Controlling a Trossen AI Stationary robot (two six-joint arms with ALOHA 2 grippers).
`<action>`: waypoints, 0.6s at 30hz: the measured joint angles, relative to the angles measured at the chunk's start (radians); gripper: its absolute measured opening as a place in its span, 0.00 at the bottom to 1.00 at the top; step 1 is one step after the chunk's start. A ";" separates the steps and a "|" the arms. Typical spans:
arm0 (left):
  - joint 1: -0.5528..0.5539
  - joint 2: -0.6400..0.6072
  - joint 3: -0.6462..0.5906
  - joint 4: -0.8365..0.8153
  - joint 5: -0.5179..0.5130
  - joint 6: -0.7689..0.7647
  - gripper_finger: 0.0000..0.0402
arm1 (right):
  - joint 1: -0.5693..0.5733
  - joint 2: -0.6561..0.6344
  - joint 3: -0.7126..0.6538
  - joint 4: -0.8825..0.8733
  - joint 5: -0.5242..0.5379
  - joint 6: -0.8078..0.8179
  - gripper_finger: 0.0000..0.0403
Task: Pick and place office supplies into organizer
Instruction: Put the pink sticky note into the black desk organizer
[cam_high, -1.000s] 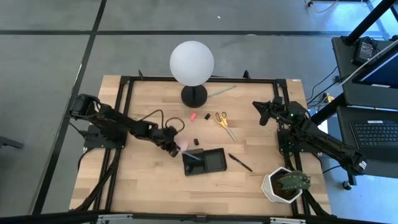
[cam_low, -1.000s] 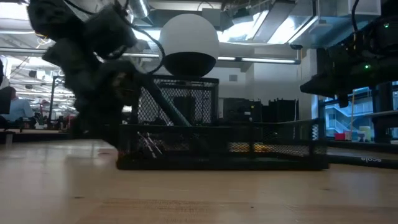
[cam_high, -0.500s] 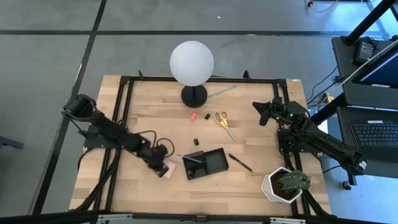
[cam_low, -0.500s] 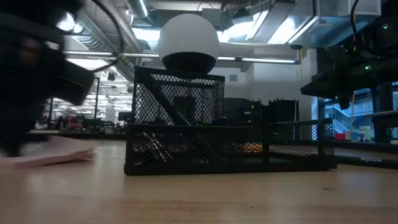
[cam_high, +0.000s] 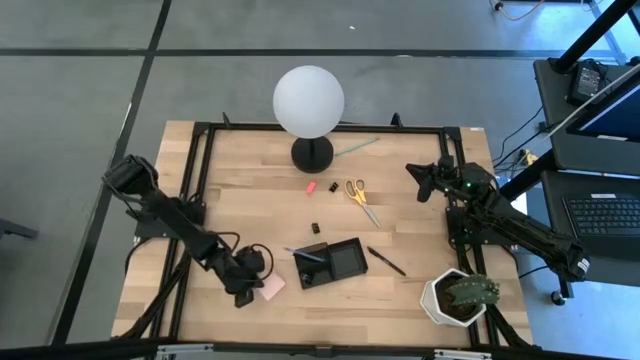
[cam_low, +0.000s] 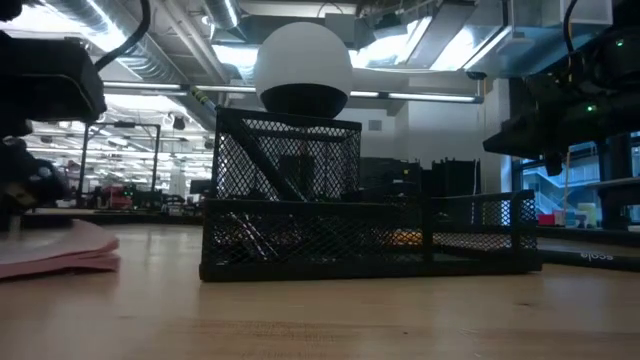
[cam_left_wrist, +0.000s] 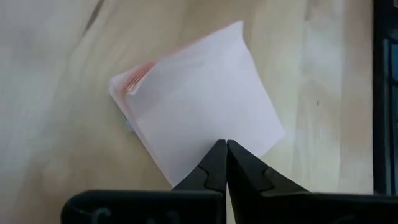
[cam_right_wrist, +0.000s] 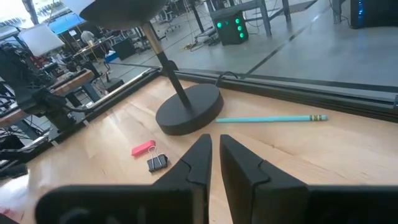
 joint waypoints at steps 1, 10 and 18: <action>0.000 0.007 0.000 0.025 -0.006 0.026 0.00 | 0.000 0.000 0.000 0.006 -0.002 0.011 0.09; 0.000 0.088 0.002 0.163 -0.013 0.155 0.01 | 0.088 0.000 0.009 0.287 -0.175 -0.222 0.09; 0.000 0.106 0.003 0.214 -0.009 0.208 0.01 | 0.243 0.098 0.190 0.298 -0.181 -0.405 0.09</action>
